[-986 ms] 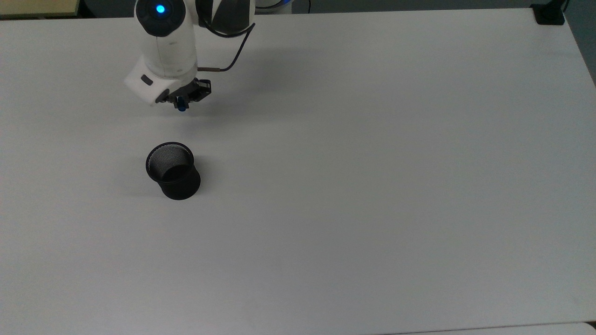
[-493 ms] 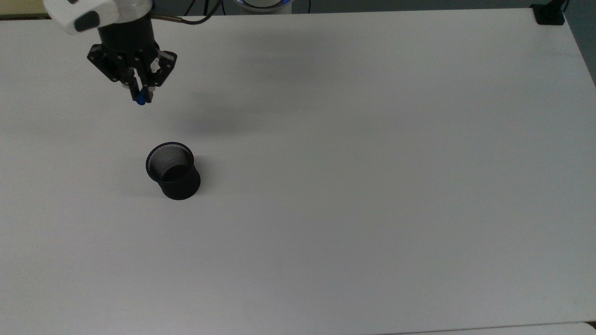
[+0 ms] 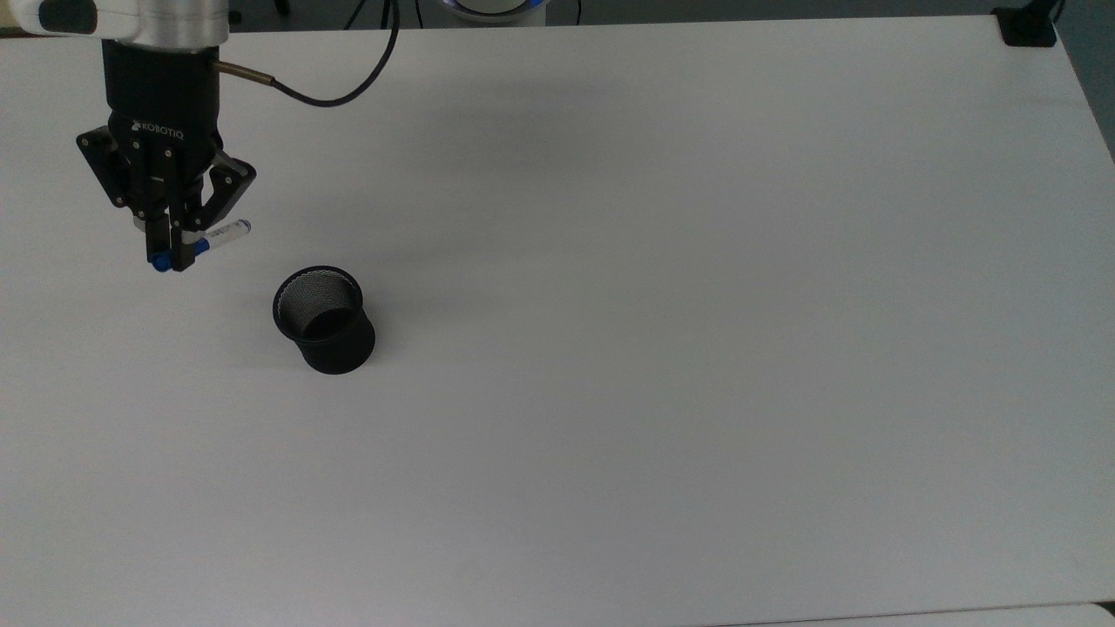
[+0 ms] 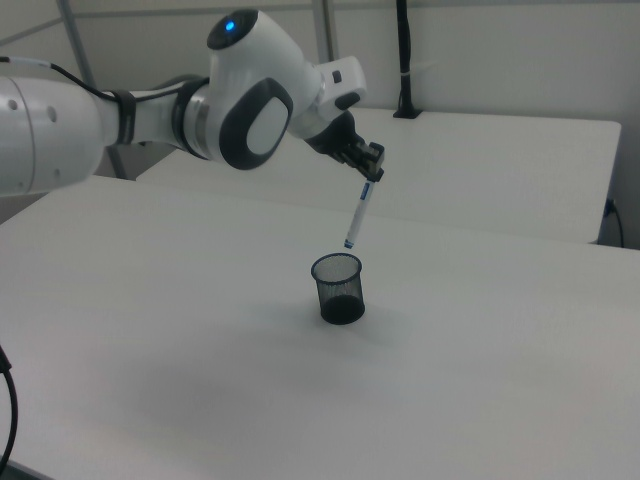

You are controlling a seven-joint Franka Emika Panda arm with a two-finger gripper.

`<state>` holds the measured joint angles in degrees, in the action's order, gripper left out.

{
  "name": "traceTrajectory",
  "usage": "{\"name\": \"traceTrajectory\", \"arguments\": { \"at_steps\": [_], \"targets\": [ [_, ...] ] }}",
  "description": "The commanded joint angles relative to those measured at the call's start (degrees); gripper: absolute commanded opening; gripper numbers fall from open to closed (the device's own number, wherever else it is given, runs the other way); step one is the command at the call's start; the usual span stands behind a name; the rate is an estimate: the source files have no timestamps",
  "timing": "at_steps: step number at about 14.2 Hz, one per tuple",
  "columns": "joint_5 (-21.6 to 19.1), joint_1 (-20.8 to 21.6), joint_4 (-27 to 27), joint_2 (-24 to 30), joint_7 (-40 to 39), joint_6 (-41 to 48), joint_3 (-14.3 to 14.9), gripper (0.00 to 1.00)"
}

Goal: Insert the marker
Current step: 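Lower the upright marker into the mesh cup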

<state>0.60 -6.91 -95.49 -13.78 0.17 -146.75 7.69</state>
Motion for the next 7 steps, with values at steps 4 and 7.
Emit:
{"name": "traceTrajectory", "arguments": {
  "at_steps": [4, 7],
  "targets": [
    [-0.1, 2.4, -5.3, -3.1, 2.5, -7.3, 0.0, 0.0],
    [0.2, 4.0, -5.9, -5.0, 5.1, -8.4, 0.0, 0.0]
  ]
}}
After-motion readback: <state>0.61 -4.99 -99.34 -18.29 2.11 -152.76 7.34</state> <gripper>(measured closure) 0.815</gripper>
